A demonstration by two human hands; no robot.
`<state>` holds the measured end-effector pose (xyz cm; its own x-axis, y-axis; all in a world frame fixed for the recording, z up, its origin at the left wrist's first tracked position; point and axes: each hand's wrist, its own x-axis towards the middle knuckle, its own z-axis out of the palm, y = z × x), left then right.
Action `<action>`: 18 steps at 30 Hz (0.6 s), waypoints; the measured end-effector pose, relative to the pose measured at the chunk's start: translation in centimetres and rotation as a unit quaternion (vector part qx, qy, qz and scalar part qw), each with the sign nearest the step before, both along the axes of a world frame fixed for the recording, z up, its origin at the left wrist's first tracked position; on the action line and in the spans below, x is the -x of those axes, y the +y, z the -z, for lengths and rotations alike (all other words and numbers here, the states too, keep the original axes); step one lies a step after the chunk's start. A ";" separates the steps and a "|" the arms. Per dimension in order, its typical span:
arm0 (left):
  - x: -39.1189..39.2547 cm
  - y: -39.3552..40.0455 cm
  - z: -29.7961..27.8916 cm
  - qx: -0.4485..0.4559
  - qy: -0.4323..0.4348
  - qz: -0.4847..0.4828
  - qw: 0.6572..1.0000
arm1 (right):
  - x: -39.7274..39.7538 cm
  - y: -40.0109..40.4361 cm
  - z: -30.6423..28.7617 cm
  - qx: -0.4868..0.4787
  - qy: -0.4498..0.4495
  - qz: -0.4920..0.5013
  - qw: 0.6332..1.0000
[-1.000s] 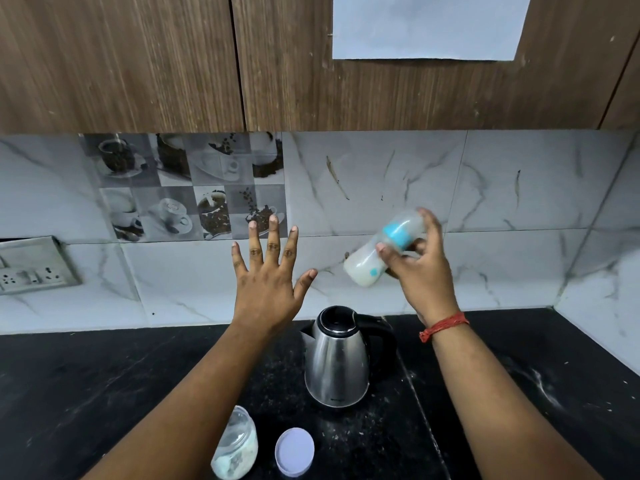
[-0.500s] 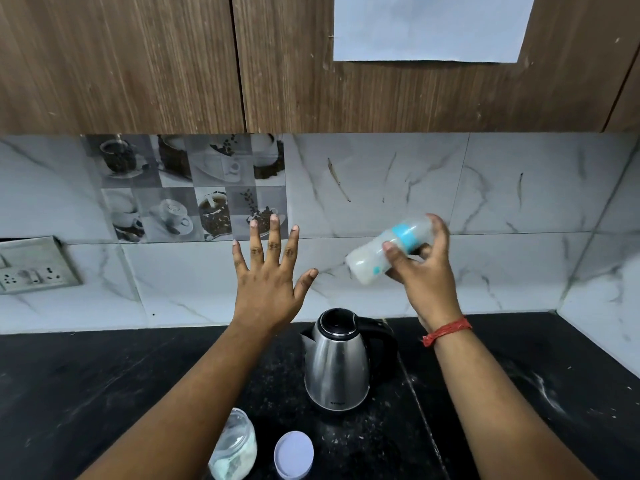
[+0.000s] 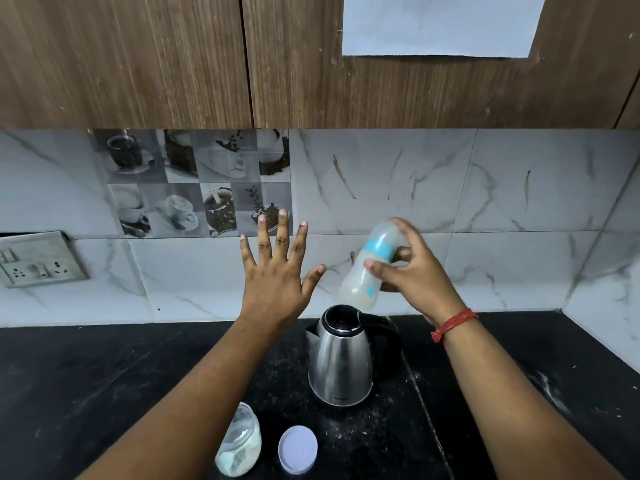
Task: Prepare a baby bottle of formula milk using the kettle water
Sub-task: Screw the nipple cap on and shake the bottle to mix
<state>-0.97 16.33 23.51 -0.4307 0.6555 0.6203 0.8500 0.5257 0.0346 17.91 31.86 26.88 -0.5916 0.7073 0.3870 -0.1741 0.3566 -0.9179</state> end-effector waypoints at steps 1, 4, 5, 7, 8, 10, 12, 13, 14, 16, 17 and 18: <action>0.0 -0.1 0.0 0.001 0.001 0.002 1.000 | 0.0 -0.1 0.1 -0.012 -0.015 0.001 1.000; 0.0 -0.1 0.1 -0.007 -0.009 -0.001 1.000 | -0.3 0.1 0.3 0.030 0.085 0.077 0.993; 0.0 0.0 0.1 -0.005 -0.007 0.000 1.000 | -0.3 0.0 0.2 0.034 0.085 0.070 0.993; -0.1 0.0 0.3 0.002 0.003 0.008 1.000 | -0.2 -0.3 0.2 -0.002 0.003 0.008 1.000; -0.2 0.0 0.4 0.002 0.005 0.011 1.000 | -0.1 -0.4 0.4 -0.017 -0.025 0.003 1.000; -0.2 0.1 0.5 -0.005 -0.001 0.011 1.000 | -0.1 -0.4 0.6 0.001 0.026 0.055 0.998; -0.3 0.2 0.5 -0.006 -0.002 0.011 1.000 | -0.2 -0.1 0.7 0.020 0.061 0.072 0.995; -0.3 0.3 0.5 -0.003 0.000 0.013 1.000 | -0.1 -0.2 0.6 0.011 0.033 0.053 0.998; -0.2 0.2 0.5 -0.002 0.000 0.015 1.000 | -0.1 -0.3 0.5 -0.002 -0.001 0.025 1.000; 0.0 0.1 0.5 -0.005 -0.002 0.013 1.000 | 0.1 -0.6 0.5 -0.001 0.006 0.039 0.999; 0.0 0.2 0.5 -0.006 -0.005 0.009 1.000 | 0.0 -0.4 0.5 0.011 0.044 0.068 0.997; 0.0 0.2 0.6 -0.006 -0.008 0.006 1.000 | -0.1 -0.2 0.4 0.021 0.073 0.086 0.993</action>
